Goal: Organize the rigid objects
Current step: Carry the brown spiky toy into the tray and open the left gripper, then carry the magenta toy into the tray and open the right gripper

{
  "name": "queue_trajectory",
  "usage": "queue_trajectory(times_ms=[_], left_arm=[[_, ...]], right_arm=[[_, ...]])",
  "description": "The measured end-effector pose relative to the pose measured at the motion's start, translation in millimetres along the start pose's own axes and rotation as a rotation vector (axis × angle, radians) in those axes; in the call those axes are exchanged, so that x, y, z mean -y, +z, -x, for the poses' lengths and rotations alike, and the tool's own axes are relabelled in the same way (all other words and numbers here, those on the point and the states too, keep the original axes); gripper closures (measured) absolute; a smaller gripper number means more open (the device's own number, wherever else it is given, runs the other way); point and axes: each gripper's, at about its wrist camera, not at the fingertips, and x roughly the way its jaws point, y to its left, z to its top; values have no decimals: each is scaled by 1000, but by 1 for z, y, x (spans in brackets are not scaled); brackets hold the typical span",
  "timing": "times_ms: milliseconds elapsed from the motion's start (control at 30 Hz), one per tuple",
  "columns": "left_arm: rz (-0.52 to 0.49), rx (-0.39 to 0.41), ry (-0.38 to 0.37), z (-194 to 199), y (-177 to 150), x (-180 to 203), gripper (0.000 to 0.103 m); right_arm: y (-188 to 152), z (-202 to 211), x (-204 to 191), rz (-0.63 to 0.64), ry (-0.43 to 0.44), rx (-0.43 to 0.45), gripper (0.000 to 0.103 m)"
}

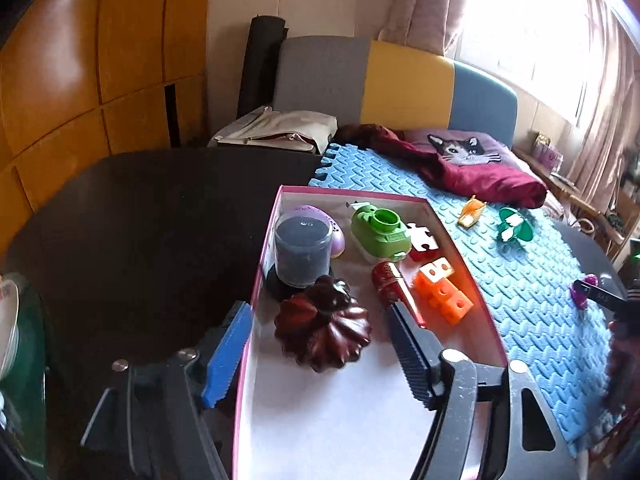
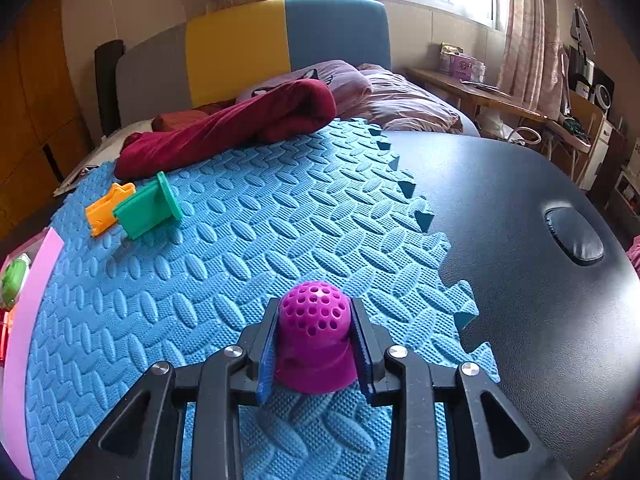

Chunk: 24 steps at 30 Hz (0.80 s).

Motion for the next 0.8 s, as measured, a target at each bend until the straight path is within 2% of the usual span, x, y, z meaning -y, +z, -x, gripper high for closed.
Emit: queue_trajectory(times_ms=[200, 433, 600, 800], left_arm=[[-24, -8, -47, 11, -11, 11, 22], [-48, 1, -71, 20, -20, 17, 20], [-26, 9, -69, 24, -20, 11, 19], [-33, 25, -42, 33, -19, 4, 18]], right_arm=[[0, 11, 0, -1, 62, 37, 71], [-12, 32, -25, 50, 170, 40, 71], [-19, 54, -58, 94, 271, 49, 71], [-29, 81, -118, 178, 411, 50, 71]])
